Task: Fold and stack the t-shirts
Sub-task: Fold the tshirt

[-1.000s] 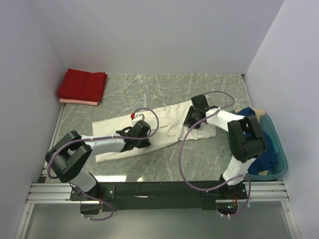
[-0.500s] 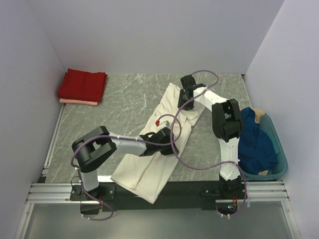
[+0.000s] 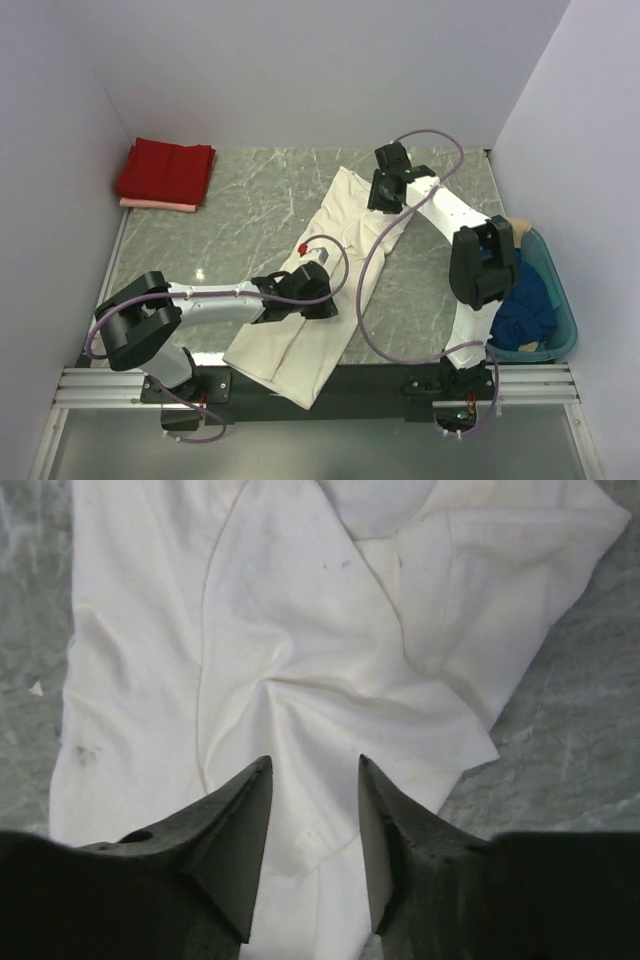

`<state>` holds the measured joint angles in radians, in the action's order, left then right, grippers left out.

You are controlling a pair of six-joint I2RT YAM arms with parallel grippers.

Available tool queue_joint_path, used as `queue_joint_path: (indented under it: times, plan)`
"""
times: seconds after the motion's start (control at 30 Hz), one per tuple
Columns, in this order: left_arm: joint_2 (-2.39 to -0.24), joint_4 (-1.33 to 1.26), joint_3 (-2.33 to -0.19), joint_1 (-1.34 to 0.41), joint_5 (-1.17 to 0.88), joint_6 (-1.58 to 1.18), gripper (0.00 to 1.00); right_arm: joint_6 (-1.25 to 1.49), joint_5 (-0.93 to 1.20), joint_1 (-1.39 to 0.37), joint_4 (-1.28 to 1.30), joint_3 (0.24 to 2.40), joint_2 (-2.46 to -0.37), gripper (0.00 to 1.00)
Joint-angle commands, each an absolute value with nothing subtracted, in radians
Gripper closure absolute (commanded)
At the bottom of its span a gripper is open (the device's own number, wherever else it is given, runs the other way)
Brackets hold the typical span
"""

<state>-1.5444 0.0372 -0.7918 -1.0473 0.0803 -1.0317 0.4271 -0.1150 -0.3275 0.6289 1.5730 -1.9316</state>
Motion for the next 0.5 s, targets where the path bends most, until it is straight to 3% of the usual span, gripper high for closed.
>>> queue_joint_path:
  times: [0.0,0.2,0.47]
  plan:
    - [-1.511,0.121,-0.747,-1.074,0.075,-0.947,0.81,0.480,-0.129,-0.331,0.568,1.448,-1.861,0.55]
    - [-1.494,0.202,-0.697,-1.138,0.091,-0.966,0.87,0.500,-0.092,-0.304,0.503,1.348,-1.913,0.66]
    - [-1.489,0.202,-0.660,-1.189,0.071,-0.988,0.89,0.508,-0.143,-0.265,0.563,1.460,-2.043,0.68]
